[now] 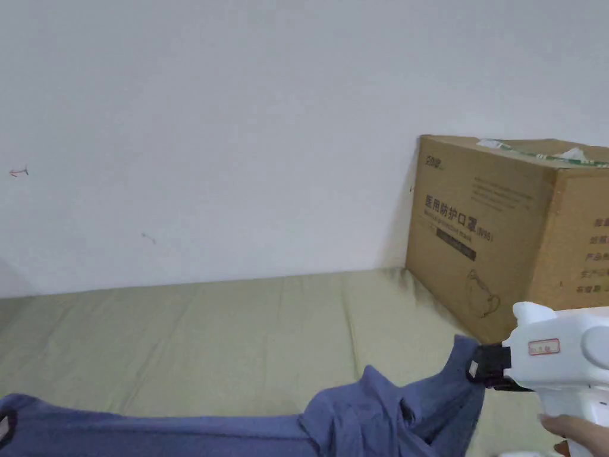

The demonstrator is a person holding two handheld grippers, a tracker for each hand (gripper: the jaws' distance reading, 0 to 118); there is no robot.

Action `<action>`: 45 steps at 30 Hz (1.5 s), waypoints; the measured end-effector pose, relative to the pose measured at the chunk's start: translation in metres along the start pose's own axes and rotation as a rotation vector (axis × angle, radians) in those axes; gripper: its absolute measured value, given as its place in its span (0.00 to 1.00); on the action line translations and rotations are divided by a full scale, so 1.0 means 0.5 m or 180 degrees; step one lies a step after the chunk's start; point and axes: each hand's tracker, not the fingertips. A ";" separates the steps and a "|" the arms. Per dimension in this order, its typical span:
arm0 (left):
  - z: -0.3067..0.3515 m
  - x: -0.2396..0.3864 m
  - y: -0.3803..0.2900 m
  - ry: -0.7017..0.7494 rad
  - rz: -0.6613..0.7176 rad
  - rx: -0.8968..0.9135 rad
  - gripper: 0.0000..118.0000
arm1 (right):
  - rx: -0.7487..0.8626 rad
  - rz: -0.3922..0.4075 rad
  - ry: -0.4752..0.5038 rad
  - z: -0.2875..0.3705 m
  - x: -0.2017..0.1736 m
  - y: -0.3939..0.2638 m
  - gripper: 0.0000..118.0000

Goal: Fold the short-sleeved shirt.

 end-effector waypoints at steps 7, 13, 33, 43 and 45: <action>0.164 0.018 0.123 0.0076 -0.0169 0.0665 0.02 | 0.0575 0.0000 0.0225 0.182 -0.061 0.095 0.00; 0.190 0.025 0.199 0.0128 -0.0225 0.0787 0.02 | 0.0808 0.0138 0.0263 0.242 -0.125 0.182 0.00; -0.049 -0.044 0.437 0.0285 0.0245 0.0976 0.02 | 0.1375 0.0602 -0.0079 0.091 -0.350 0.572 0.00; -0.168 -0.037 0.585 0.0391 0.0206 0.1453 0.02 | 0.2174 0.0825 -0.0553 0.060 -0.414 0.676 0.00; -0.165 -0.009 0.583 0.0573 0.0055 0.1748 0.02 | 0.2386 0.0901 -0.0638 0.058 -0.419 0.664 0.00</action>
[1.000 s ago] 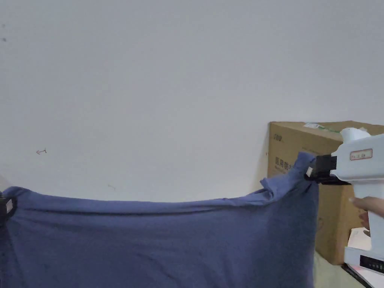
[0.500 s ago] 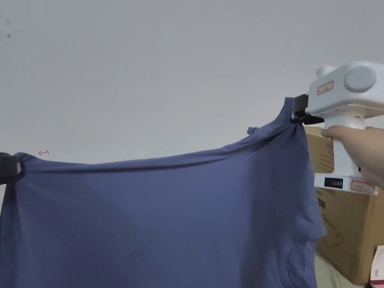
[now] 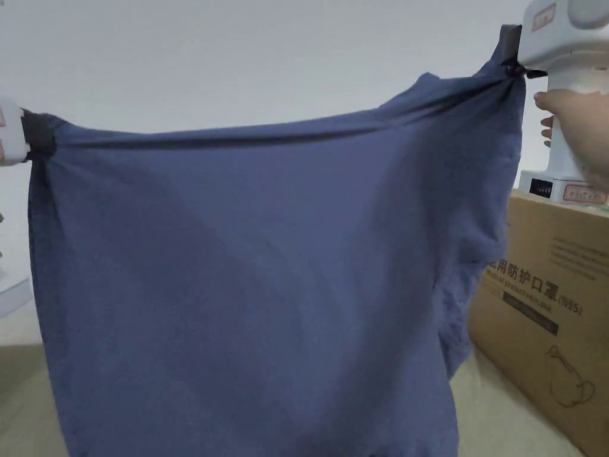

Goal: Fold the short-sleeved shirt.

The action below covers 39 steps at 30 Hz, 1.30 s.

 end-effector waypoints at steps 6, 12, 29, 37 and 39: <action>0.026 0.040 -0.084 0.0019 -0.0073 0.0306 0.02 | 0.0263 -0.0005 -0.0168 0.040 0.000 -0.133 0.00; 0.115 0.003 -0.354 -0.0046 0.0406 -0.0258 0.02 | -0.0487 -0.0346 0.0180 0.148 0.045 -0.475 0.00; 0.638 -0.149 -0.822 -0.0442 -0.0054 -0.2286 0.02 | -0.2938 0.0251 0.0661 0.748 0.241 -1.050 0.00; 0.722 -0.184 -0.811 -0.0725 -0.0282 -0.2748 0.02 | -0.3148 0.0323 0.1061 0.835 0.258 -1.005 0.00; 0.736 -0.190 -0.798 -0.0755 -0.0182 -0.2765 0.04 | -0.3106 0.0119 0.1024 0.838 0.263 -0.995 0.00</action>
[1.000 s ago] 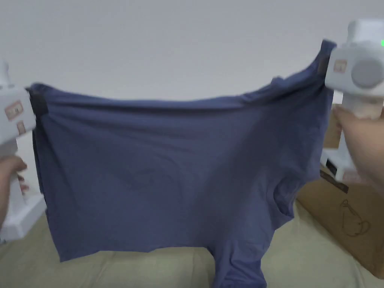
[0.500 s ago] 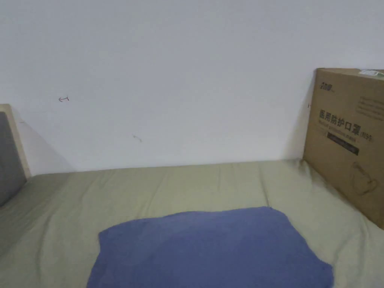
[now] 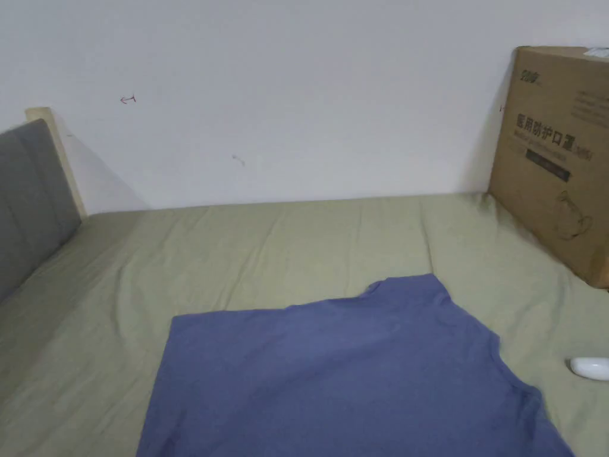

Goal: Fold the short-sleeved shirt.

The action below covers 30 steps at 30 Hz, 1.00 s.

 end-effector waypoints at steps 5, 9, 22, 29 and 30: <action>0.038 -0.016 0.005 0.0067 0.0154 -0.0003 0.72 | 0.0008 -0.0316 0.0056 0.015 0.001 0.012 0.45; 0.087 -0.036 0.014 -0.0190 0.0628 0.0079 0.81 | 0.0107 -0.0361 0.0172 0.045 -0.023 0.022 0.88; 0.272 0.137 0.073 0.0110 0.0589 0.1363 0.00 | 0.1711 -0.0266 0.0149 0.205 -0.236 0.131 0.00; 0.212 0.112 0.117 0.0324 0.0874 0.0332 0.00 | 0.1746 -0.0501 0.0571 0.201 -0.221 0.172 0.00; 0.180 0.094 0.118 0.0311 0.1055 -0.0119 0.00 | 0.1699 -0.0492 0.0596 0.194 -0.211 0.174 0.00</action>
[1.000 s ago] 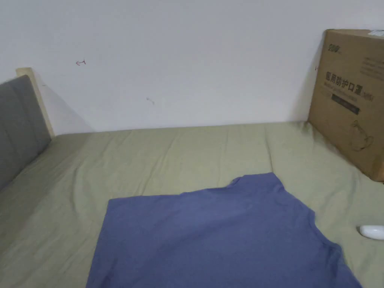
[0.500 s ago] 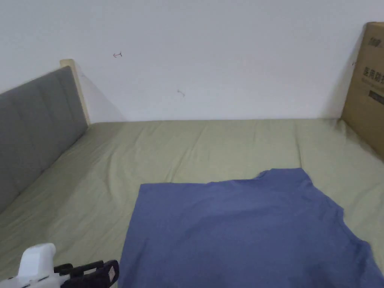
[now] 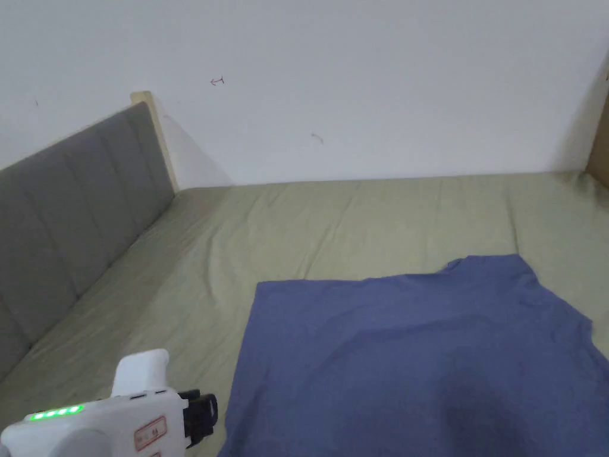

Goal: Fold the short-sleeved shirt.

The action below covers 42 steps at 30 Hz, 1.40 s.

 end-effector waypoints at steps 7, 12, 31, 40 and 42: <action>-0.208 -0.099 -0.076 -0.0002 0.0769 -0.1205 0.91 | -0.0363 -0.0476 0.0192 -0.016 0.036 -0.033 0.00; -0.280 -0.095 -0.110 0.0565 0.0330 -0.1025 0.89 | -0.0422 -0.0322 0.0099 0.006 0.022 -0.042 0.00; -0.162 -0.065 -0.144 0.0061 0.0047 -0.0124 0.02 | -0.0951 -0.0488 -0.0572 -0.001 0.180 -0.097 0.18; -0.123 -0.017 -0.104 0.0079 -0.0165 -0.0090 0.02 | -0.2494 -0.0169 -0.1225 -0.154 0.326 -0.206 0.88; -0.128 -0.018 -0.101 0.0130 -0.0153 -0.0151 0.02 | -0.2611 -0.0098 -0.1176 -0.162 0.327 -0.217 0.68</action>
